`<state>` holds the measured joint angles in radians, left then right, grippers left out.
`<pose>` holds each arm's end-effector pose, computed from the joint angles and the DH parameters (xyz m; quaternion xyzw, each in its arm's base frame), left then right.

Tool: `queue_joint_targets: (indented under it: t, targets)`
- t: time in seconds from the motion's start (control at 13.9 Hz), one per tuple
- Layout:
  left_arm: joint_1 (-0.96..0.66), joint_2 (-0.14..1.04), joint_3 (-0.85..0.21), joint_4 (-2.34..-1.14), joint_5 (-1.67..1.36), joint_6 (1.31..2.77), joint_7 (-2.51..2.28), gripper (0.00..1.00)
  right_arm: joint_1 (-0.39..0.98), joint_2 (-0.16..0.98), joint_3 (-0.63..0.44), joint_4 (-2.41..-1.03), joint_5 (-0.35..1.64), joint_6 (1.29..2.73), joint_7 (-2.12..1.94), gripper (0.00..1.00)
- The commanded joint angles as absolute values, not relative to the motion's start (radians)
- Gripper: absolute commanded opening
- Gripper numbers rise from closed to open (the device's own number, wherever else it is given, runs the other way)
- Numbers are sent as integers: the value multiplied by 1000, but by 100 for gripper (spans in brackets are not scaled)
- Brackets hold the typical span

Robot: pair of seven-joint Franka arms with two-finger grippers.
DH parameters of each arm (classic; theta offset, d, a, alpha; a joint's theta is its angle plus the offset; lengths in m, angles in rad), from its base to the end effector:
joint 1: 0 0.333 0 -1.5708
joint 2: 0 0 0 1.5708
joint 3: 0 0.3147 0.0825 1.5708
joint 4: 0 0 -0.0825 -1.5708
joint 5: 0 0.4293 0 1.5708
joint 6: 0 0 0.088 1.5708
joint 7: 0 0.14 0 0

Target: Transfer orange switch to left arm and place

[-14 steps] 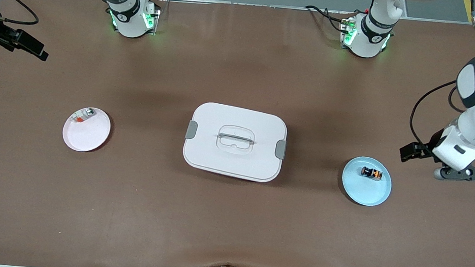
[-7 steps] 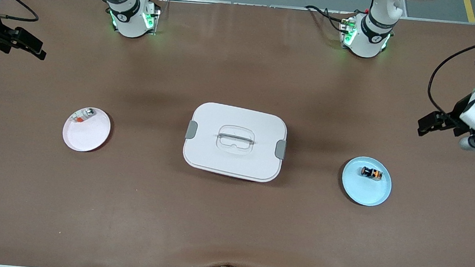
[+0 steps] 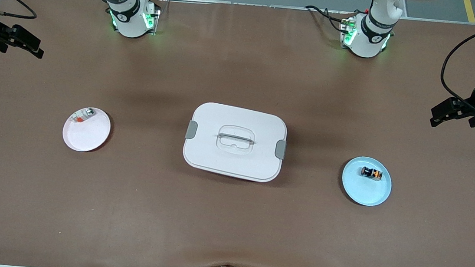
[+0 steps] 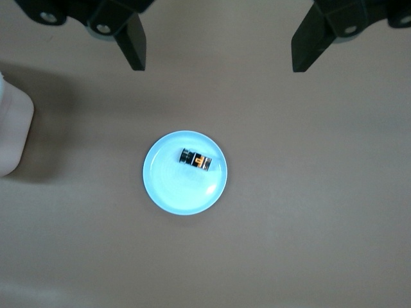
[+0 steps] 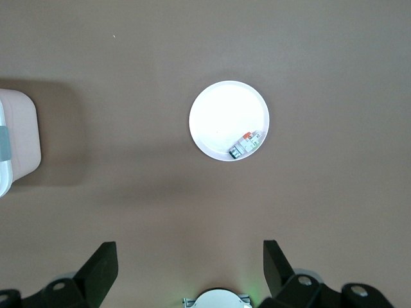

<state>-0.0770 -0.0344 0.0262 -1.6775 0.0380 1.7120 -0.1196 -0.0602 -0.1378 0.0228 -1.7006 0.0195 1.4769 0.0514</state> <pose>0.6027 -0.0256 0.5681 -0.9987 -0.0324 -0.0359 0.0154 0.5425 -0.0167 0.5949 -0.9981 0.0440 0.0430 0.0079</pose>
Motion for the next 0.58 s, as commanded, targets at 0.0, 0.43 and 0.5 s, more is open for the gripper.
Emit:
queue_joint_targets:
  t: [0.0, 0.43, 0.5]
  targets:
    - [-74, -25, 23, -1623, 20, 1681, -98, 100, -64, -176, 21, -1738, 12, 1489, 37, 100]
    - [-83, -5, 23, -1540, 15, 1557, -100, 100, -66, -181, 20, -1741, 12, 1493, 37, 100]
    - [-80, -5, 23, -1548, 9, 1543, -97, 100, -66, -181, 21, -1740, 12, 1496, 37, 100]
